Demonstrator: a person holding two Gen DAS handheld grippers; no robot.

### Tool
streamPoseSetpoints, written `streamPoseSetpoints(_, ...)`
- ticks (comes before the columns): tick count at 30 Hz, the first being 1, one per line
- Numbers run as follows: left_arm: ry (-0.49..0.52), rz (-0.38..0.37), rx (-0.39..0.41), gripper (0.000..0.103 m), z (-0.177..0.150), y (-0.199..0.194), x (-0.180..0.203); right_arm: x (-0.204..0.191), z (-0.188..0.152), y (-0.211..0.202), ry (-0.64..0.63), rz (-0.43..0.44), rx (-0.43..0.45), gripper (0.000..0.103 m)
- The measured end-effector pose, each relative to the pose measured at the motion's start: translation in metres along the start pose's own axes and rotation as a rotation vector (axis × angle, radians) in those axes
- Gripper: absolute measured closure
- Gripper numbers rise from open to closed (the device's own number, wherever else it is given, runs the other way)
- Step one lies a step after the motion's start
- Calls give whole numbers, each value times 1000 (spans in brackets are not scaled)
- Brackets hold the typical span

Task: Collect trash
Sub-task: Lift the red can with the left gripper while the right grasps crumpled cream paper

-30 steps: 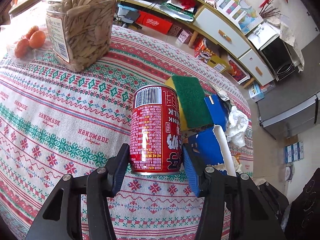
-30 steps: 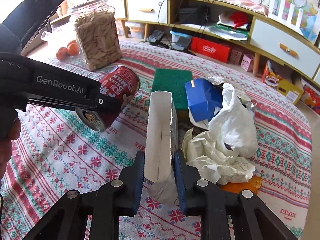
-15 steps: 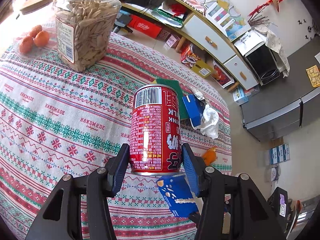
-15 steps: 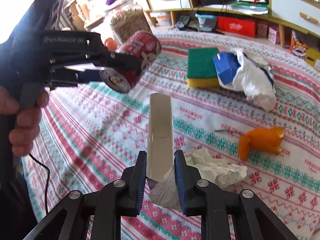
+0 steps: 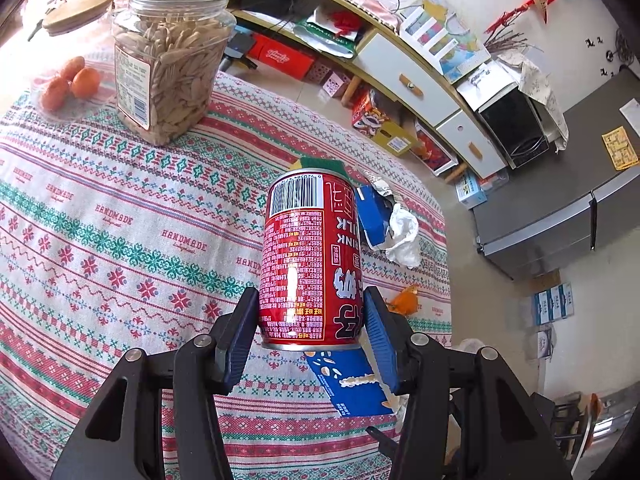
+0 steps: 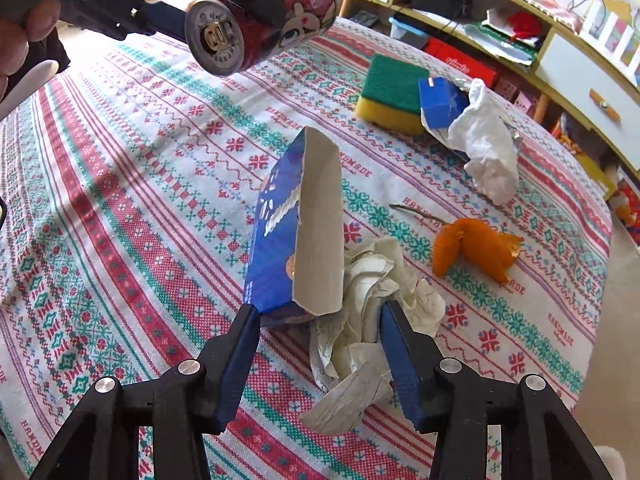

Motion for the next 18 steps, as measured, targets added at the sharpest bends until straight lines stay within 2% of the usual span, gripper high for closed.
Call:
streamPoseSetpoints(4, 7, 6, 3, 48, -4, -3, 0, -6, -8, -5, -61, -6, 10, 42)
streamPoseSetpoints(6, 5, 0, 6, 48, -6, -5, 5, 0, -7, 3, -27, -28, 15, 43)
streamPoseSetpoints(9, 25, -15, 21, 48, -8, -13, 15, 16, -4, 9, 43, -80, -1, 79)
streamPoseSetpoints(10, 38, -17, 29, 48, -9, -15, 19, 20, -3, 6, 76, -50, -1, 87)
streamPoseSetpoints(18, 110, -76, 43, 48, -23, -26, 60, 40, -10, -57, 184, -35, 97, 89)
Point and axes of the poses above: each gripper's, at about its wrist camera, not at the fingertips, and y roughly the way its jaws point, x to its right, z to its top, the point moved 6 cm from there along y, roughly the way its jaws point, and after that the axes turned 5 degrees about -x, right-handed, at the moved point
